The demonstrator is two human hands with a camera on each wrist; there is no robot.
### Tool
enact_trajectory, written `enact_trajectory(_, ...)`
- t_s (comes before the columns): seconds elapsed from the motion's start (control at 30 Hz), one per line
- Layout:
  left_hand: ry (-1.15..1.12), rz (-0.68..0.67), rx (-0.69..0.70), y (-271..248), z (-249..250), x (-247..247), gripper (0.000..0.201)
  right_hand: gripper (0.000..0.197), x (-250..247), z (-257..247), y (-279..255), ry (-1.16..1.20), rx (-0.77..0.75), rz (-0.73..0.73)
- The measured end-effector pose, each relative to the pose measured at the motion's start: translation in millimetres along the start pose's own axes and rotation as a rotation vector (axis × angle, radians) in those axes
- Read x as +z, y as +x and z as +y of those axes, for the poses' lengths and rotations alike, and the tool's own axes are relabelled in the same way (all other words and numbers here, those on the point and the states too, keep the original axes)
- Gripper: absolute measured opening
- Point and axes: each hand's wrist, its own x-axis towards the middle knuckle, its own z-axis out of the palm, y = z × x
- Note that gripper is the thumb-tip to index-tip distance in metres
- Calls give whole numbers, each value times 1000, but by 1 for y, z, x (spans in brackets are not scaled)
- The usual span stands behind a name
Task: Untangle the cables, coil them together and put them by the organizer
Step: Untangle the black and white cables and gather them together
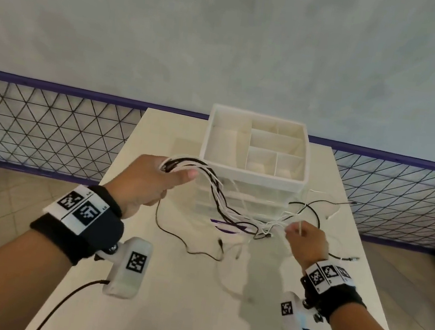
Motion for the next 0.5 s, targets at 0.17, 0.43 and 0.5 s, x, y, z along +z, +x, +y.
enact_trajectory(0.17, -15, 86, -93, 2, -15, 0, 34, 36, -23, 1, 2, -252, 179, -48)
enact_trajectory(0.43, -37, 67, -203, 6, -30, 13, 36, 40, -86, -86, 0, 407, -40, 41)
enact_trajectory(0.5, -57, 72, -231, 6, -31, 19, 31, 31, -72, -80, -2, 358, -40, 32)
